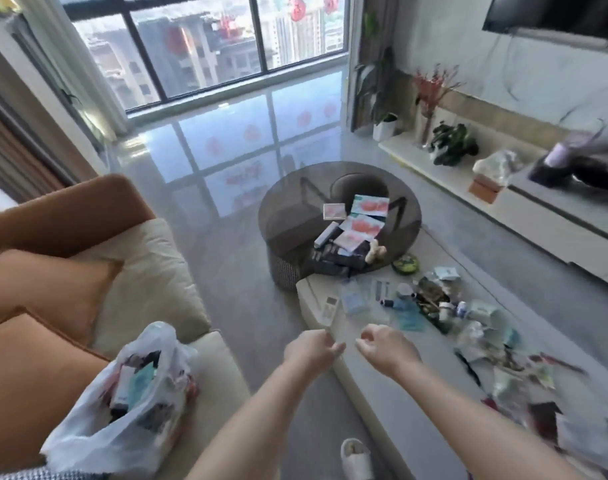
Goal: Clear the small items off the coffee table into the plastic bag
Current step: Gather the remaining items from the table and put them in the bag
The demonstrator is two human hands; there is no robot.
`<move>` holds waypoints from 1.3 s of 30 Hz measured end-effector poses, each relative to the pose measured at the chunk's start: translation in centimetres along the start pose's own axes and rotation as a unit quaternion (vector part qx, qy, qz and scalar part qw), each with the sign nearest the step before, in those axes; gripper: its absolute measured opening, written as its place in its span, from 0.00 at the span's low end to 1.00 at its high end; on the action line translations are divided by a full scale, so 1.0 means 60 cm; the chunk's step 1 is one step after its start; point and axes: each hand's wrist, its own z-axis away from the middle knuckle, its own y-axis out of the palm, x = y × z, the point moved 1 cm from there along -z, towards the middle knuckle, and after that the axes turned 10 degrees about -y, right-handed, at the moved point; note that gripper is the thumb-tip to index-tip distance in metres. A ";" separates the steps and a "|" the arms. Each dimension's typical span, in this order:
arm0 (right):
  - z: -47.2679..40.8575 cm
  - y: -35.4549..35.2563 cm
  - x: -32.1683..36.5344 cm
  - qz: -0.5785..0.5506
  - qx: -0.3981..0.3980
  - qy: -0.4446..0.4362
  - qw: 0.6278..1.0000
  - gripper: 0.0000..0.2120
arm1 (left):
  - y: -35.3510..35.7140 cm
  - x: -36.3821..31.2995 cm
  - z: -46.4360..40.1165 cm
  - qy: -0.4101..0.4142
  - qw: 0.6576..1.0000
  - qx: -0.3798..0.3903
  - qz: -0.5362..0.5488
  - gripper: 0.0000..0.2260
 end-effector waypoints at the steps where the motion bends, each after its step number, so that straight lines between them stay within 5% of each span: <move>1: 0.022 0.000 -0.022 -0.005 -0.003 0.019 1.000 0.16 | 0.015 -0.018 0.009 0.015 1.000 0.012 -0.012 0.19; 12: 0.243 -0.007 -0.268 -0.084 -0.050 0.156 0.983 0.16 | 0.195 -0.228 0.109 0.121 0.983 0.058 -0.127 0.19; 24: 0.497 0.041 -0.543 -0.135 -0.057 0.256 0.956 0.12 | 0.482 -0.409 0.252 0.148 0.974 0.109 -0.133 0.16; 32: 0.627 0.129 -0.683 -0.220 -0.065 0.376 0.898 0.18 | 0.639 -0.452 0.285 0.163 0.954 0.162 -0.192 0.14; 39: 0.679 0.231 -0.753 -0.311 -0.099 0.465 0.823 0.13 | 0.772 -0.469 0.270 0.168 0.935 0.219 -0.225 0.15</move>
